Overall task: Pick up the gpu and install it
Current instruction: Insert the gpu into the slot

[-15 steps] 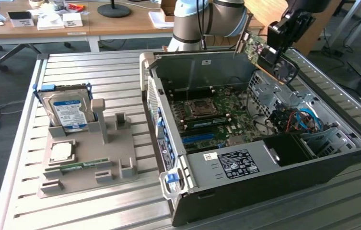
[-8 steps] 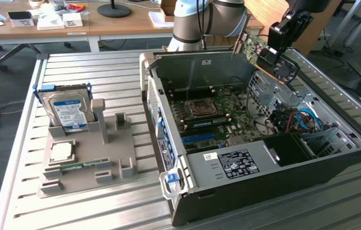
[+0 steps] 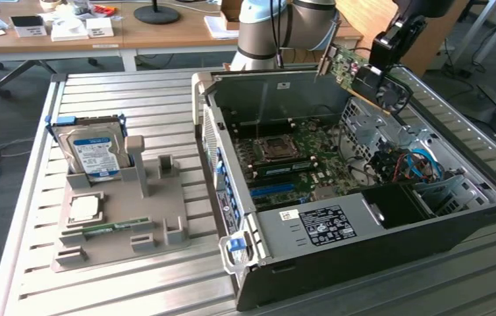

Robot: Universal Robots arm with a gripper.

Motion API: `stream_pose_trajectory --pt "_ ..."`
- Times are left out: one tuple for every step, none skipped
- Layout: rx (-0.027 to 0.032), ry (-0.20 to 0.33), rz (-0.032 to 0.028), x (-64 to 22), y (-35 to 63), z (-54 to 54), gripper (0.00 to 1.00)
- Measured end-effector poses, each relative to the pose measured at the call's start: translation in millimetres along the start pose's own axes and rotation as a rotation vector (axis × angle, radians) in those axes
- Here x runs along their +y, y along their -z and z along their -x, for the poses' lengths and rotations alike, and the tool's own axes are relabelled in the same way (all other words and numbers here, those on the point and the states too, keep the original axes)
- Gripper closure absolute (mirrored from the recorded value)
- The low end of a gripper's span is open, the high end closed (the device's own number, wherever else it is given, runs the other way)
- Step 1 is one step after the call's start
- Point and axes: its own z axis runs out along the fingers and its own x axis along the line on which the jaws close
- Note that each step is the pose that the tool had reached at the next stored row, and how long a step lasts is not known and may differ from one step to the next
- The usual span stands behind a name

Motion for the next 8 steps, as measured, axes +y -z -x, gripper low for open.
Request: stream_pose_trajectory --pt "0.0008 0.011 0.0004 0.0 0.0 0.0 0.73" --pt "0.0015 0.022 0.0009 0.0 0.0 0.0 0.73" --pt "0.0023 0.033 0.0013 0.0 0.0 0.0 0.73" --pt "0.0031 0.046 0.0018 0.0 0.0 0.0 0.73" --pt "0.0039 0.057 0.0022 0.0 0.0 0.0 0.73" --pt "0.0045 0.067 0.0026 0.0 0.0 0.0 0.73" --pt "0.005 0.074 0.0028 0.0 0.0 0.0 0.73" --pt "0.0051 0.076 0.0029 0.0 0.0 0.0 0.73"
